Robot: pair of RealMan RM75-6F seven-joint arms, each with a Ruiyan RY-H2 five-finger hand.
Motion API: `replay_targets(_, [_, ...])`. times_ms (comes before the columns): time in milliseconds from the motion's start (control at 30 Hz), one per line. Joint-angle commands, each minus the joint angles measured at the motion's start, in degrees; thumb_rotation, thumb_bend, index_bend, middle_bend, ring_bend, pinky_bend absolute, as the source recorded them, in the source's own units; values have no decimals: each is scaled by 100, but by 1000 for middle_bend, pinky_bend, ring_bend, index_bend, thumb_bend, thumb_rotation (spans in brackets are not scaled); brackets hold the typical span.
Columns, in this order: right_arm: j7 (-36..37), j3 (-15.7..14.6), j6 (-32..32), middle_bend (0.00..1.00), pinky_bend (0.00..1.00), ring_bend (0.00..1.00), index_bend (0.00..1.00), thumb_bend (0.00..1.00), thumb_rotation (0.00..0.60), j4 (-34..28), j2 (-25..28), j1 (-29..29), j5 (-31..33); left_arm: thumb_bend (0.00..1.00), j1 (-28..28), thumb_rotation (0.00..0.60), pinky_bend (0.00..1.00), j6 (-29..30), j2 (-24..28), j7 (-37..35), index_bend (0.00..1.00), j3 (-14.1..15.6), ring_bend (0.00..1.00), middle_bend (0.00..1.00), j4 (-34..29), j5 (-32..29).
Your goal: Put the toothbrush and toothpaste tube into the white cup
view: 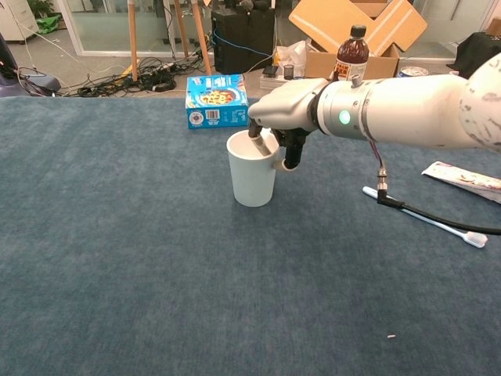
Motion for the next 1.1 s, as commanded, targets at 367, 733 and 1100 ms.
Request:
replay_targets(367, [-43, -46, 136, 1000, 1000, 1000, 632, 305, 600, -68, 39, -28, -54, 0, 9, 600, 385, 10, -3, 7, 828, 6, 434, 537, -3, 11])
replay_targets(733, [-175, -117, 424, 1000, 1000, 1000, 636, 319, 600, -505, 358, -124, -176, 0, 3, 600, 385, -9, -28, 67, 826, 5, 434, 537, 11, -15])
replay_targets(1100, [-522, -450, 972, 1000, 1000, 1000, 645, 321, 600, -1559, 1124, -391, -678, 0, -12, 600, 385, -45, -65, 165, 825, 7, 434, 537, 24, -57])
